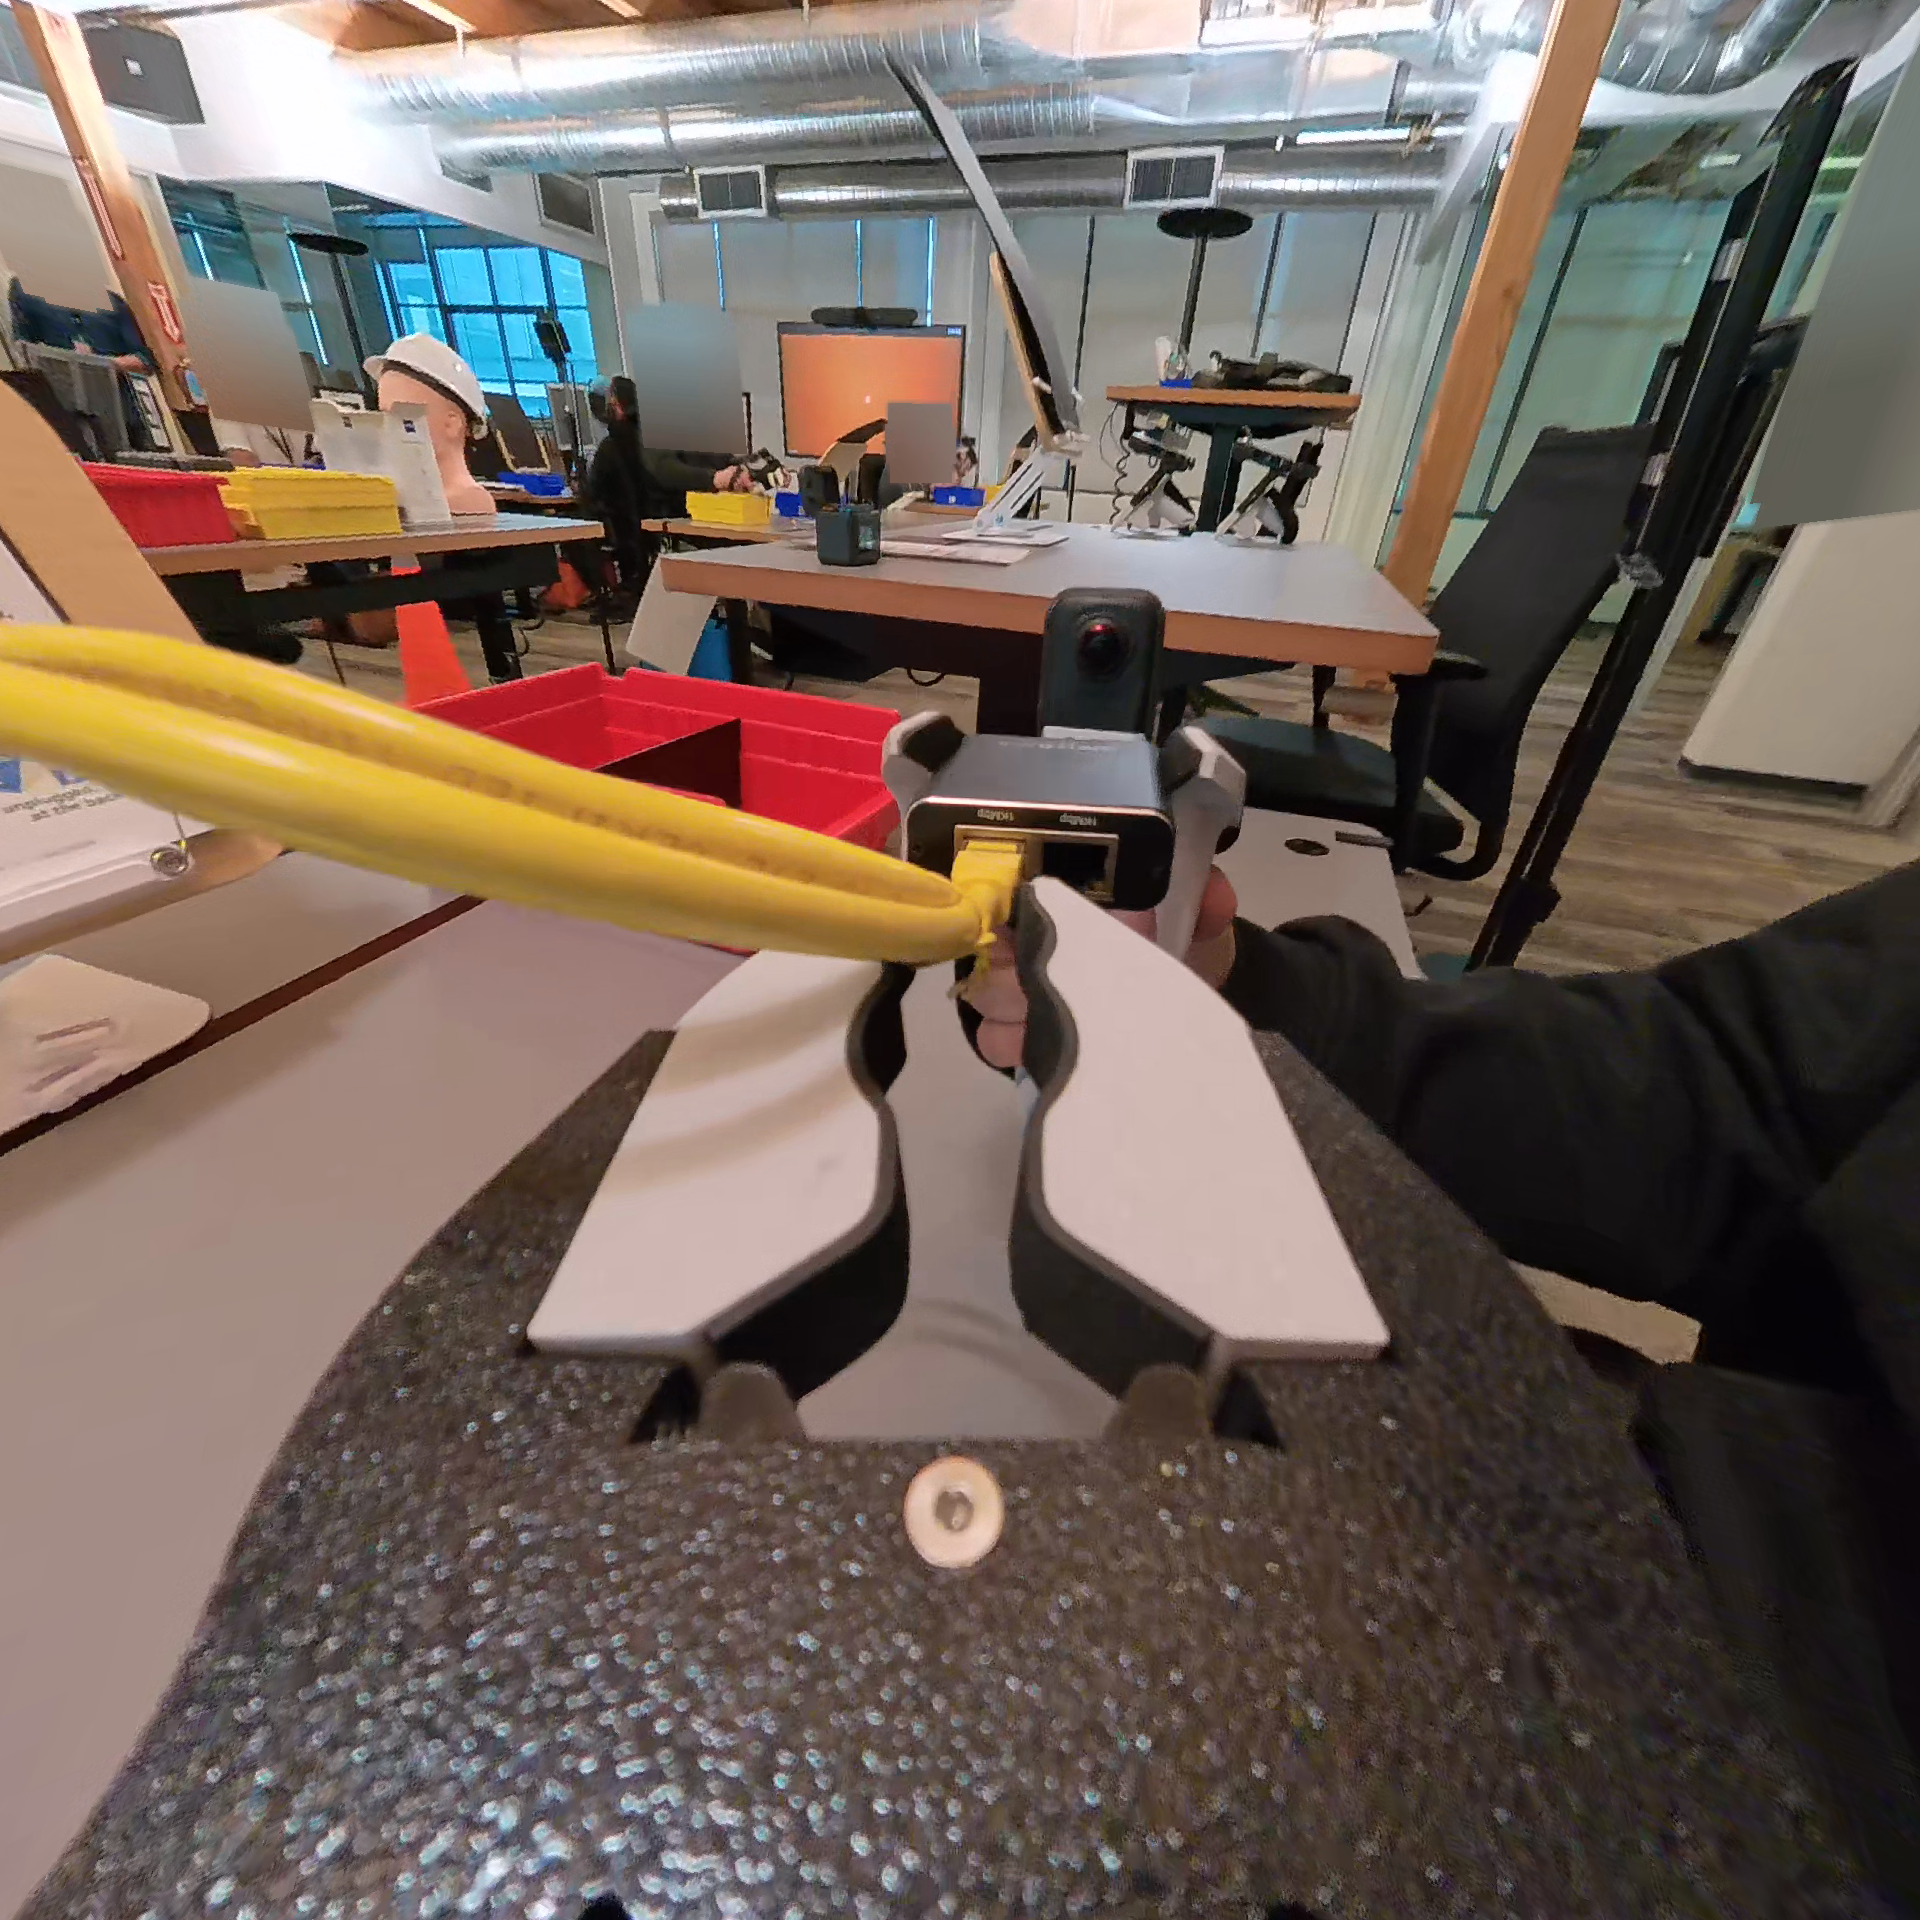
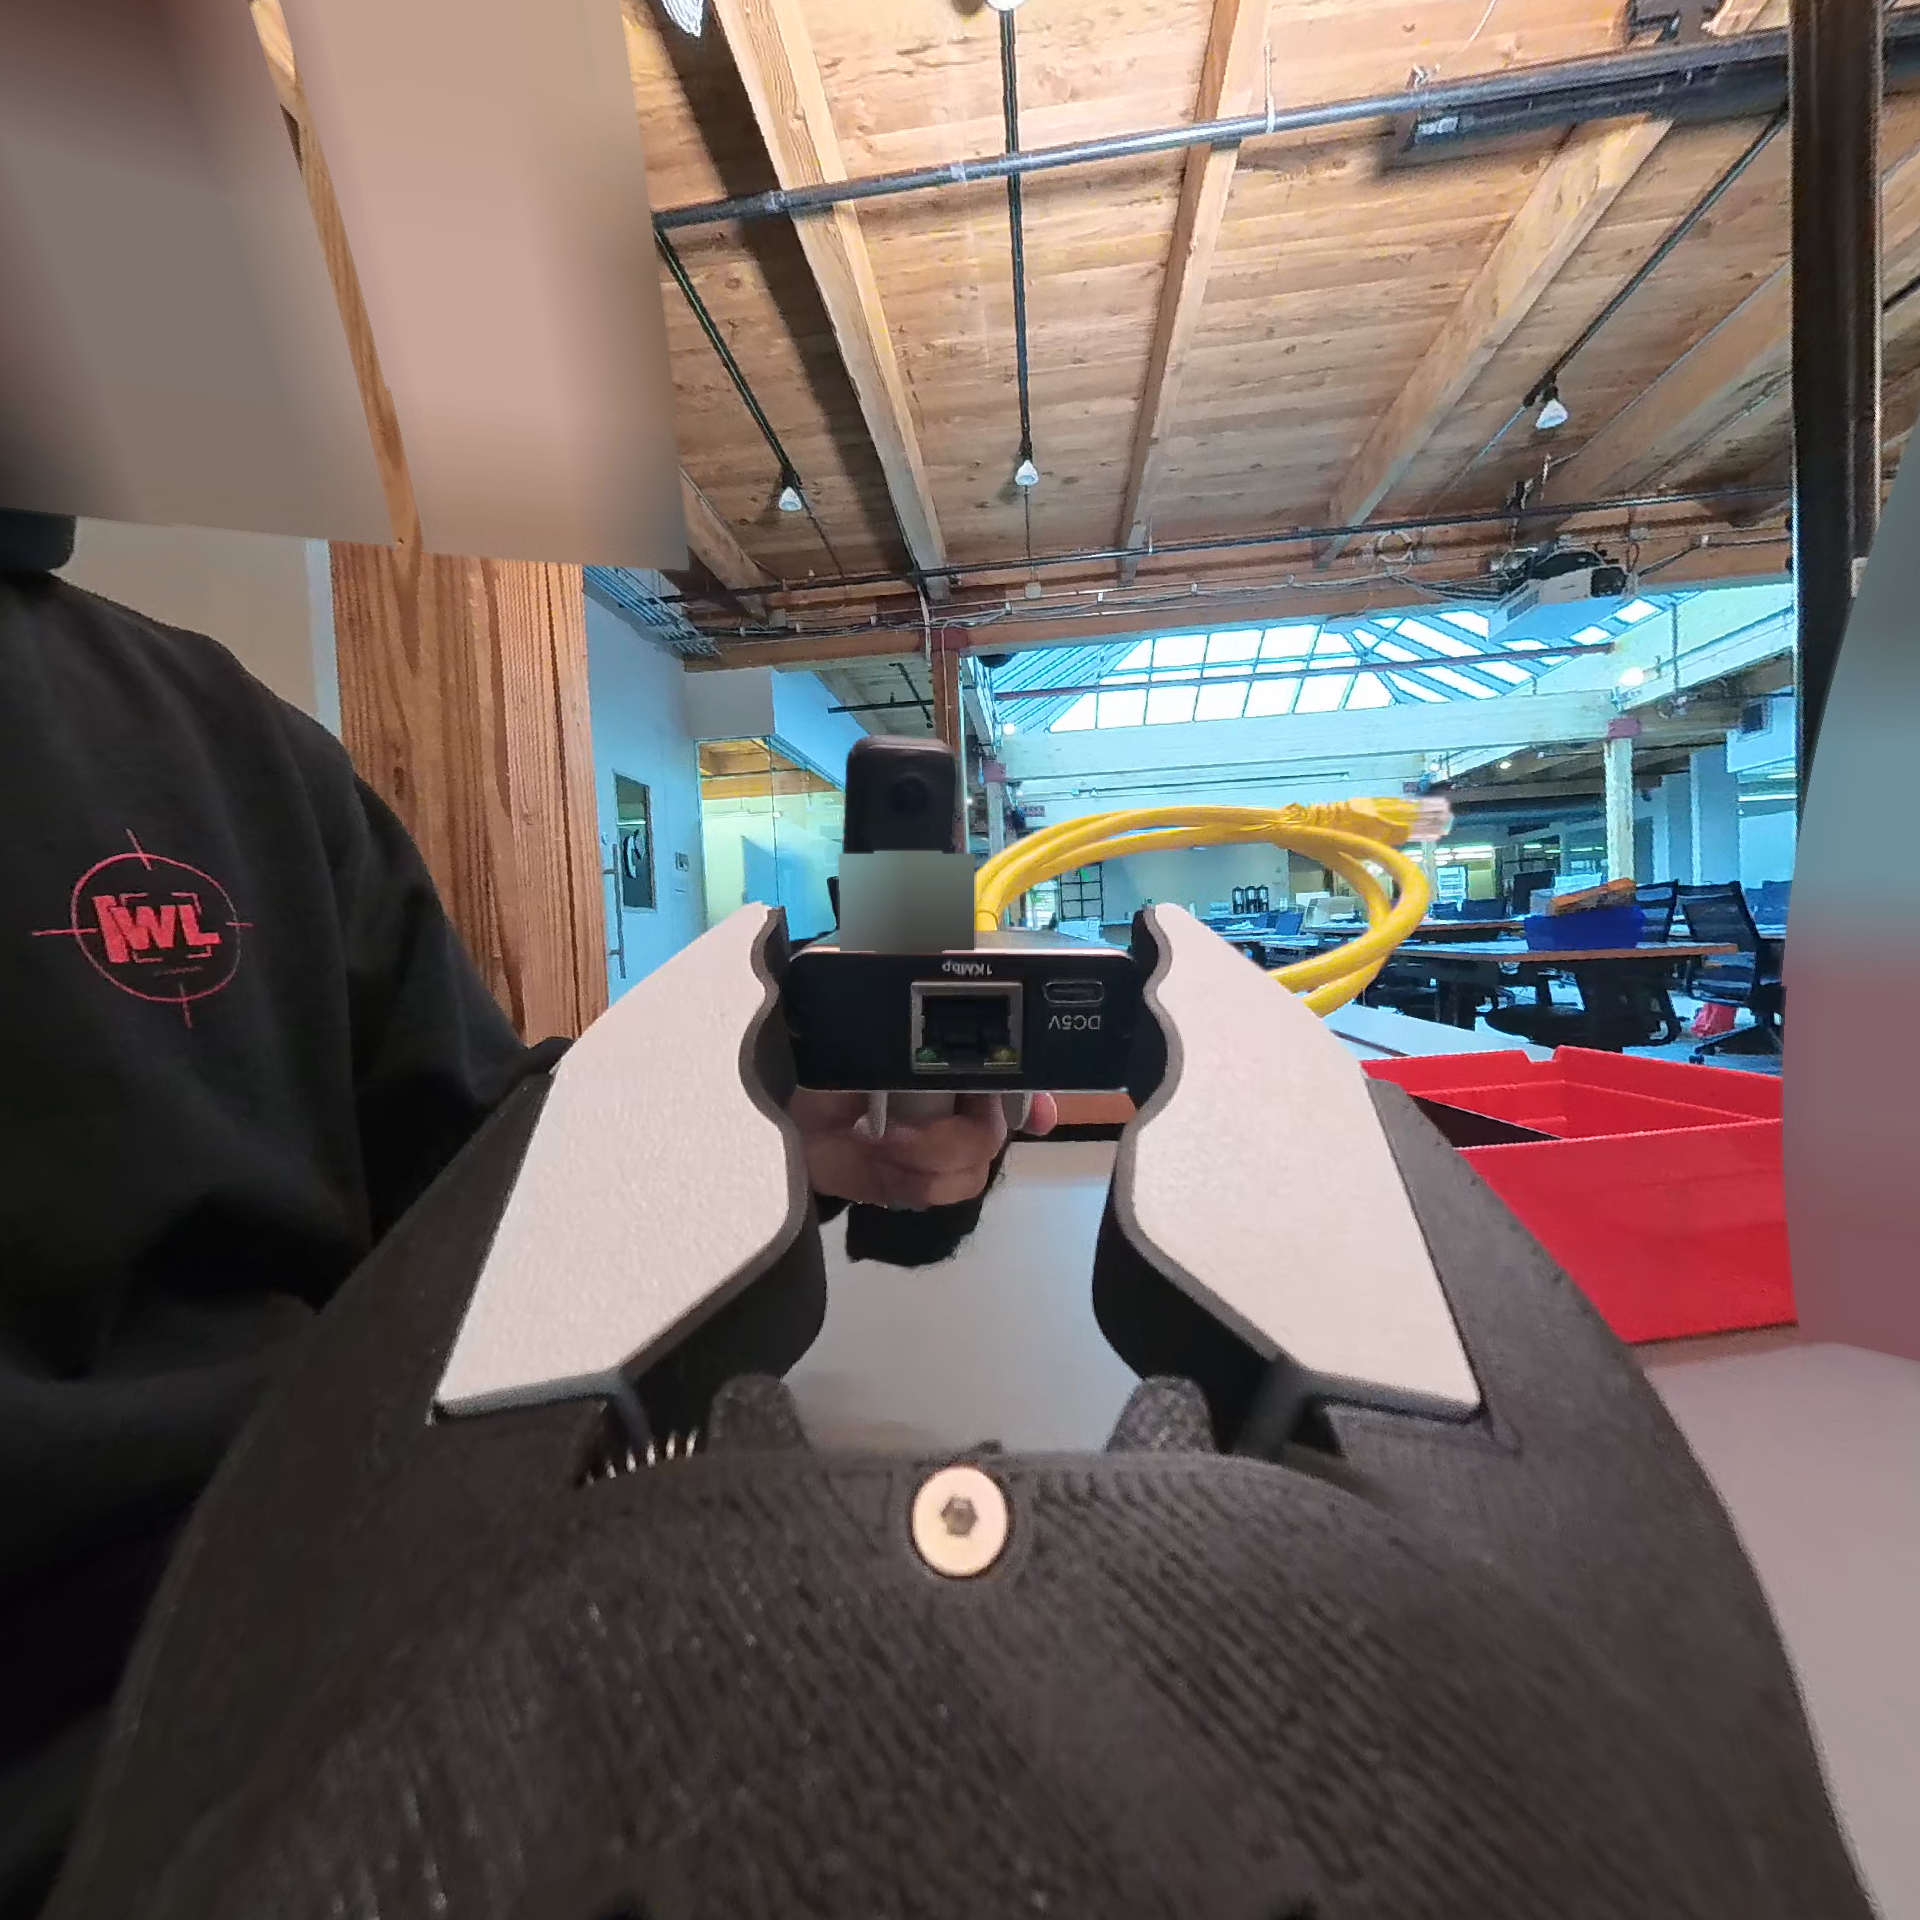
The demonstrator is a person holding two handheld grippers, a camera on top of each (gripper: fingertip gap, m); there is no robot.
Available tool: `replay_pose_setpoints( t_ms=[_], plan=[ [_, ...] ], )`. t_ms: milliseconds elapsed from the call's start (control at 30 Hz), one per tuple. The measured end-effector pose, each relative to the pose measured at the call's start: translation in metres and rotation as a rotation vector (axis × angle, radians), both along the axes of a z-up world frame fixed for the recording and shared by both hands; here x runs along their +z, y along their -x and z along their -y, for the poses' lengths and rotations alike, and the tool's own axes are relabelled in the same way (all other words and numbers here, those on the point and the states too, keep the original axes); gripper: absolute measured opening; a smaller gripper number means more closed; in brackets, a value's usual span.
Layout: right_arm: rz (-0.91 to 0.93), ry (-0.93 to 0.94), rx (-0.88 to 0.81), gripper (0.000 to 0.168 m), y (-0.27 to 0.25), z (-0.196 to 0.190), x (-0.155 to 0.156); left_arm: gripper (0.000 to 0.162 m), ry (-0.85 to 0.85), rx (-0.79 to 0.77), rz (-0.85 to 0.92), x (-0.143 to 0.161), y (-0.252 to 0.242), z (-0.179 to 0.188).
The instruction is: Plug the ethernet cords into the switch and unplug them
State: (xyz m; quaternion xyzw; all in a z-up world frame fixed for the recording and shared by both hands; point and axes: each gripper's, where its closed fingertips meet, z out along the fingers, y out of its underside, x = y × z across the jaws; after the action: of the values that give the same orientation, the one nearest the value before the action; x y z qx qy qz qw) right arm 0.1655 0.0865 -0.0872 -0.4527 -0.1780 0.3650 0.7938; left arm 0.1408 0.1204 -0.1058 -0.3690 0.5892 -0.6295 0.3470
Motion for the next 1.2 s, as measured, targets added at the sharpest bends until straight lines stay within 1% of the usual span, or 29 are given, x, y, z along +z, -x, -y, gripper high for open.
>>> replay_pose_setpoints(
  t_ms=[167,233,400,467,533,633,800,933,1067,1200],
  plan=[
    [-0.016,-0.008,0.012,0.064,0.001,0.0,0.001,0.019,-0.029,-0.02,0.012,-0.001,0.002,0.001],
    [-0.034,-0.016,0.022,0.064,0.001,0.0,0.002,0.023,-0.033,-0.047,0.037,0.002,0.005,0.003],
    [-0.001,-0.011,0.01,0.064,0.003,0.001,0.001,0.036,-0.028,-0.094,0.011,0.0,0.01,0.008],
    [-0.001,-0.017,0.016,0.063,0.003,0.002,0.002,0.03,-0.021,-0.083,0.016,0.001,0.009,0.008],
    [0.002,-0.017,0.024,0.064,0.004,0.002,0.003,0.018,-0.015,-0.057,0.023,0.002,0.007,0.005],
    [0.008,-0.02,0.025,0.063,0.005,0.003,0.004,0.017,0.03,-0.078,0.011,0.002,0.007,0.005],
    [0.013,0.007,0.024,0.063,0.003,0.002,0.0,0.017,-0.051,-0.033,-0.023,-0.002,0.005,0.003],
    [-0.022,0.023,0.04,0.063,0.001,0.001,-0.001,0.017,-0.069,-0.009,-0.002,0.0,0.003,0.002],
    [0.006,0.079,0.003,0.064,0.0,-0.006,-0.005,0.016,-0.061,0.019,0.033,0.002,0.002,-0.002],
    [0.008,0.09,-0.042,0.066,-0.004,-0.009,-0.006,0.016,-0.086,0.03,0.048,0.001,0.0,-0.001]
  ],
)
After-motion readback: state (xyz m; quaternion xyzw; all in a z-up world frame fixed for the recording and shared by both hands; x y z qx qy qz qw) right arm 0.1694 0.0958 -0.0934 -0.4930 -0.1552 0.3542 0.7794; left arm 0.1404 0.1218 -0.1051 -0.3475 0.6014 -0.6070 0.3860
